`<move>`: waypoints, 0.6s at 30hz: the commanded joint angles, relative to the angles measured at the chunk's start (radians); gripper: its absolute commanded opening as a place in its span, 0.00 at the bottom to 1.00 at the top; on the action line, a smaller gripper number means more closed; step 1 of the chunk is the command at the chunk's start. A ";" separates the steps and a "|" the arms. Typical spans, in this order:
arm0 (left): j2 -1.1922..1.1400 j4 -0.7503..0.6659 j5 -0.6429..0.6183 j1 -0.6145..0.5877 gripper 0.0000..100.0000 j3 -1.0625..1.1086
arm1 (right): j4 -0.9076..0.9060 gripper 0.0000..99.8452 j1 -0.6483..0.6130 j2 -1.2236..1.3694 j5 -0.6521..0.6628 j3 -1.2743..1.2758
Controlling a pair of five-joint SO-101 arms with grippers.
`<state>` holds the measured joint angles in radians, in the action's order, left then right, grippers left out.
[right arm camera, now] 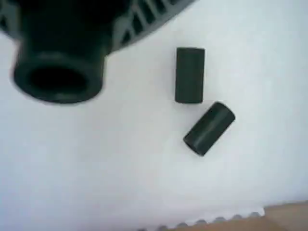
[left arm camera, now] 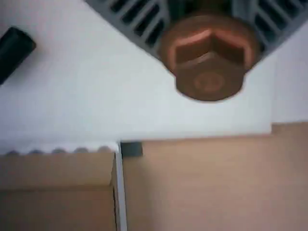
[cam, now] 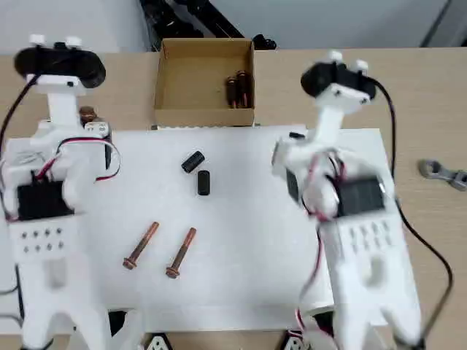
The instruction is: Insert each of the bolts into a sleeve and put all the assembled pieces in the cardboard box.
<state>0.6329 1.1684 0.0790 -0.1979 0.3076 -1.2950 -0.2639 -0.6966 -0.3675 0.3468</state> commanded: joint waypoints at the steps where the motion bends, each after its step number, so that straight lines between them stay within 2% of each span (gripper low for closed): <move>1: 0.103 -0.011 -0.012 0.008 0.01 -0.025 | 0.033 0.01 -0.004 -0.248 0.098 0.098; 6: 0.157 -0.005 -0.012 0.008 0.01 -0.025 | 0.148 0.01 0.001 -0.524 0.187 0.305; 10: 0.164 0.003 -0.023 0.020 0.01 -0.019 | 0.308 0.00 0.016 -0.707 0.192 0.497; 14: 0.163 0.000 -0.084 0.115 0.01 0.002 | 0.450 0.00 0.022 -0.837 0.196 0.692; 18: 0.158 -0.087 -0.112 0.203 0.01 0.007 | 0.582 0.00 0.016 -0.914 0.247 0.816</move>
<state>0.7679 1.1500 -0.0130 -0.0445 0.3184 -0.8224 -0.2501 -1.5574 -0.1680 1.1170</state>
